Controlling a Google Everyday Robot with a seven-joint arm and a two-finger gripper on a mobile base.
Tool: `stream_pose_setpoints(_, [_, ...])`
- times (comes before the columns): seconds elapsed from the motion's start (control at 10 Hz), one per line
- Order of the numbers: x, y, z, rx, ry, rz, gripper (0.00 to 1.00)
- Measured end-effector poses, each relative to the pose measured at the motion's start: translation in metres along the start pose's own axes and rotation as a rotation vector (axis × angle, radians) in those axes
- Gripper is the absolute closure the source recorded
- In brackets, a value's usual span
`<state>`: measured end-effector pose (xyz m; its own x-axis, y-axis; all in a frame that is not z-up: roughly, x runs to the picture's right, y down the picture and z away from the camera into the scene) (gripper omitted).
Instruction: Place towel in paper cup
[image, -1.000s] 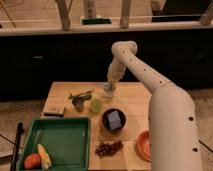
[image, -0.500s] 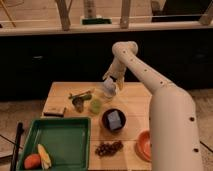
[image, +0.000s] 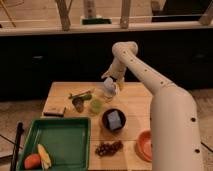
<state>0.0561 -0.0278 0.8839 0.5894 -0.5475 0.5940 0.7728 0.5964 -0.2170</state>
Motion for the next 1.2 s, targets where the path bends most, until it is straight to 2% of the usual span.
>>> stream_pose_setpoints(1.2, [0.0019, -0.0024, -0.0052, 0.006, 0.013, 0.023, 0.20])
